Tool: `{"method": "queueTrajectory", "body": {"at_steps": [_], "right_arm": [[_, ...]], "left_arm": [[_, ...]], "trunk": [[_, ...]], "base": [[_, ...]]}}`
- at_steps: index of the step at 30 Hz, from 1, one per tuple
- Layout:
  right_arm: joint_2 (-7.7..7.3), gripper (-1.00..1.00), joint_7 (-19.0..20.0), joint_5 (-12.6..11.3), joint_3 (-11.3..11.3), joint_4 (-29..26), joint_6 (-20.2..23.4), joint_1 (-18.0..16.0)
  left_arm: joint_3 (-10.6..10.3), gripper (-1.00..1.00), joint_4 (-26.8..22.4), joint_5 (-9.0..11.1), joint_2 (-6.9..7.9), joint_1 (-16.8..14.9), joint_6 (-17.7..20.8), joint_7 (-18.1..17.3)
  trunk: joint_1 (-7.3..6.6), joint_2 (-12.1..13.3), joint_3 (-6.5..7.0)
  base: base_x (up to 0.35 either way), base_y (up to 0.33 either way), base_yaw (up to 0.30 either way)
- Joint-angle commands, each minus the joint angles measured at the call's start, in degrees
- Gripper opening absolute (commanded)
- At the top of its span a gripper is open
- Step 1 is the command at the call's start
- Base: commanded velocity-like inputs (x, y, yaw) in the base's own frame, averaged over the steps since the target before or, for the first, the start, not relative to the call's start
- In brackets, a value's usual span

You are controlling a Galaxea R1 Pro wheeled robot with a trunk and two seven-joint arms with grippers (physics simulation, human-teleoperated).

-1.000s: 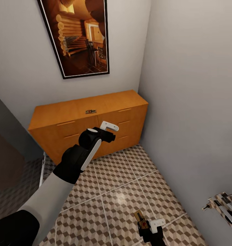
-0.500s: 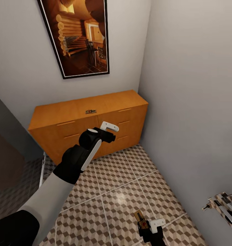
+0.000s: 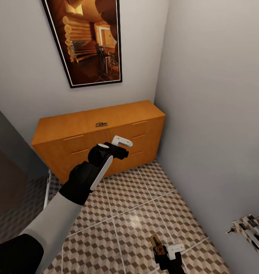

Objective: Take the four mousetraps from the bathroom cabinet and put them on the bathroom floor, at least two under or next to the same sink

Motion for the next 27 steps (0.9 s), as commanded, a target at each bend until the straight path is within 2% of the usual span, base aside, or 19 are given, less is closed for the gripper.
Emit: {"method": "queueTrajectory", "body": {"at_steps": [1,15,27], "right_arm": [[0.04,-1.0,-0.12,0.2,0.04,0.06,-0.17,-0.05],[0.17,-1.0,-0.17,0.2,0.07,0.06,-0.11,-0.05],[0.11,-1.0,-0.18,0.2,0.07,0.06,-0.11,-0.05]], "left_arm": [[-0.07,1.0,-0.02,0.6,0.03,-0.06,0.22,0.56],[-0.07,1.0,0.19,0.6,-0.04,-0.06,1.32,0.58],[-0.07,1.0,0.19,0.6,0.06,-0.06,1.33,0.57]], "trunk": [[0.04,-0.1,-0.09],[0.04,-0.1,-0.09],[0.04,-0.1,-0.09]], "base": [[0.096,0.043,0.0],[0.248,0.129,0.0],[0.29,0.016,0.0]]}}
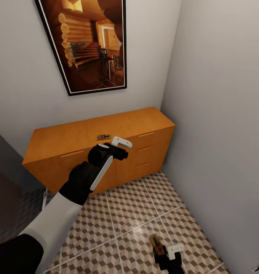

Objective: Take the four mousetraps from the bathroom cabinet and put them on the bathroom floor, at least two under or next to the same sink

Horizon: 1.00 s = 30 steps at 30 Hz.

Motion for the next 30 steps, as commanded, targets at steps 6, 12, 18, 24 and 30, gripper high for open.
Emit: {"method": "queueTrajectory", "body": {"at_steps": [6,12,18,24,30], "right_arm": [[0.0,-1.0,0.02,0.21,0.05,0.06,-0.19,-0.05],[0.0,-1.0,0.05,0.21,0.05,0.06,-0.19,-0.05],[0.04,-1.0,0.08,0.2,0.05,0.06,-0.19,-0.05],[0.08,-1.0,0.11,0.2,0.05,0.06,-0.2,-0.05],[0.09,-1.0,-0.08,0.21,0.05,0.06,-0.19,-0.05]], "left_arm": [[-0.07,1.0,-0.03,0.61,0.07,-0.06,0.2,0.6],[-0.07,1.0,-0.03,0.6,0.07,-0.06,0.2,0.56],[-0.07,1.0,-0.03,0.6,0.07,-0.06,0.2,0.56],[-0.07,1.0,-0.03,0.6,0.07,-0.06,0.2,0.54],[-0.09,1.0,-0.02,0.6,0.07,-0.06,0.2,0.53]], "trunk": [[0.06,-0.1,-0.09],[0.06,-0.1,0.12],[0.06,-0.1,0.57],[0.06,-0.1,0.94],[0.06,-0.1,1.06]], "base": [[0.138,0.06,0.0],[0.014,0.181,-0.065],[0.001,0.166,-0.153],[0.0,0.03,-0.154],[0.001,0.016,-0.058]]}}
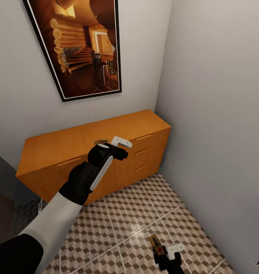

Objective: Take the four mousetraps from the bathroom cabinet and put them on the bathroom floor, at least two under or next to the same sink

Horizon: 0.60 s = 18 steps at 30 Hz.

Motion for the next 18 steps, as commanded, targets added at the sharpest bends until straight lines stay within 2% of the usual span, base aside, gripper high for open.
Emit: {"method": "queueTrajectory", "body": {"at_steps": [1,18], "right_arm": [[0.0,-1.0,-0.14,0.21,0.04,0.07,-0.19,-0.05],[0.02,-1.0,-0.12,0.21,0.04,0.07,-0.19,-0.05]], "left_arm": [[-0.08,1.0,-0.01,0.6,0.01,-0.06,0.2,0.57],[-0.11,1.0,0.66,0.6,0.01,-0.06,0.2,0.56]], "trunk": [[0.03,-0.1,-0.1],[0.03,-0.1,-0.09]], "base": [[0.063,0.132,-0.009],[0.18,0.205,-0.001]]}}
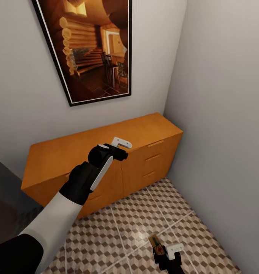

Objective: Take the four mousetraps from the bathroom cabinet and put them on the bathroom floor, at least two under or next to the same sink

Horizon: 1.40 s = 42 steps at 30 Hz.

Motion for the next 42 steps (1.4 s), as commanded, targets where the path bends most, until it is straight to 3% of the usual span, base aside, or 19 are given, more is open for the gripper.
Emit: {"method": "queueTrajectory", "body": {"at_steps": [1,22,42], "right_arm": [[0.0,-1.0,-0.14,0.21,0.03,0.07,-0.22,-0.05],[0.07,-1.0,-0.1,0.21,0.03,0.07,-0.2,-0.05],[0.03,-1.0,-0.15,0.21,0.03,0.07,-0.2,-0.06]], "left_arm": [[-0.08,1.0,-0.03,0.6,0.02,-0.06,0.19,0.57],[-0.09,1.0,1.25,0.6,0.02,-0.06,0.19,0.57],[-0.09,1.0,1.35,0.6,0.02,0.02,0.19,0.57]], "trunk": [[0.04,-0.1,-0.09],[0.04,-0.1,-0.09],[0.04,-0.1,-0.09]], "base": [[0.131,0.177,0.0],[0.057,0.032,0.0],[0.098,0.167,0.0]]}}
